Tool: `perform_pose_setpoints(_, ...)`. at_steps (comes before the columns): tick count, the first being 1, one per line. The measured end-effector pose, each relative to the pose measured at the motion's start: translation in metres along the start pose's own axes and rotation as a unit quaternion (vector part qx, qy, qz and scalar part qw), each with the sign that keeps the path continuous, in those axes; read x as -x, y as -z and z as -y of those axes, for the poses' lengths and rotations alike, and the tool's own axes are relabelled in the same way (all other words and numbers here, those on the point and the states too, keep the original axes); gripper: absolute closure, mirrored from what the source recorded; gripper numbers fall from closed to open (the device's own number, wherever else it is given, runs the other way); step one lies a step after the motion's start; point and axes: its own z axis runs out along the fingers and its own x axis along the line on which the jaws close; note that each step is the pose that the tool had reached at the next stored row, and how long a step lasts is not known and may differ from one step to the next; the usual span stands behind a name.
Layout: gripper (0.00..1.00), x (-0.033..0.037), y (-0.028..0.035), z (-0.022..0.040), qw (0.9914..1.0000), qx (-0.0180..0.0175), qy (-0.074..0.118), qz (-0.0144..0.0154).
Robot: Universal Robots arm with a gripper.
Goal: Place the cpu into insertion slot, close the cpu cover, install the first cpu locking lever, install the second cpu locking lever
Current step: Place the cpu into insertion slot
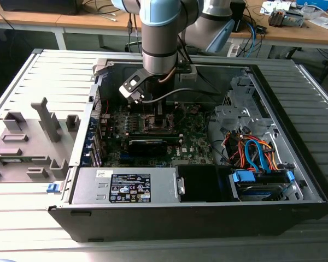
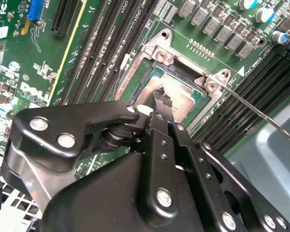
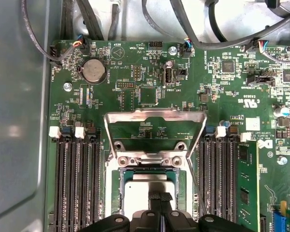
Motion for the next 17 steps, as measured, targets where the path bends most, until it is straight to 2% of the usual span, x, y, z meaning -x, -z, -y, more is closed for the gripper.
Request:
perform_pose_setpoints(6,0.89,-0.0002,-0.0034,0.0001,1.00000,-0.0001,0.000,0.0001)
perform_pose_setpoints(8,0.89,-0.0003,-0.0016,-0.0001,1.00000,0.0004,0.000,-0.0008)
perform_pose_setpoints(13,0.89,0.0005,0.0098,-0.0004,1.00000,-0.0001,0.000,0.0000)
perform_pose_setpoints(17,0.89,0.0008,0.0152,-0.0006,1.00000,-0.0001,0.000,0.0000)
